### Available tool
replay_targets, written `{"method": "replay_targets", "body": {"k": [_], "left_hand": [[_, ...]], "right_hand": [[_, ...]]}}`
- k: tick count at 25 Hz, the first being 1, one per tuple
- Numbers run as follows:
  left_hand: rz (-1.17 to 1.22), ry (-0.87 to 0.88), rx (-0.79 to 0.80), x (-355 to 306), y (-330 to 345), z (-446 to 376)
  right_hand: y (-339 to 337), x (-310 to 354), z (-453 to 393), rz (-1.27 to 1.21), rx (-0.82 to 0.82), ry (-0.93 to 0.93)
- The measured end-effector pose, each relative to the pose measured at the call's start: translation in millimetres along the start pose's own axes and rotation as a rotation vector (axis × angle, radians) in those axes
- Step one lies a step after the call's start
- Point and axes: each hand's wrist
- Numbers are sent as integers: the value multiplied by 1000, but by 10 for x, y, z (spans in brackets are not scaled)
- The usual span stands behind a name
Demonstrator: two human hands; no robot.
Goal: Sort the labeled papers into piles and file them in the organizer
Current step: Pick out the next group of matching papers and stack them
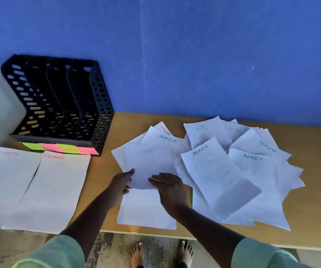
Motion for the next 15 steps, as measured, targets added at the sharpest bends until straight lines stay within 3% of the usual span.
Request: {"method": "replay_targets", "body": {"k": [2, 5, 7, 10, 15], "left_hand": [[204, -14, 82, -24, 95, -22], [232, 66, -85, -15, 295, 4], [208, 95, -82, 36, 394, -4], [103, 114, -7, 169, 412, -21], [-8, 163, -177, 327, 592, 113]], "right_hand": [[-81, -96, 85, -12, -38, -30], [-180, -335, 283, -32, -42, -100], [-260, -553, 451, -25, 21, -70], [-400, -940, 639, 38, 187, 131], [-654, -1699, 932, 263, 490, 449]]}}
Point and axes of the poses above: each hand's wrist, its own z-axis away from the middle knuckle, its own y-axis out of the palm, x = y × z, and after that the axes turned 3 degrees about z, right-handed
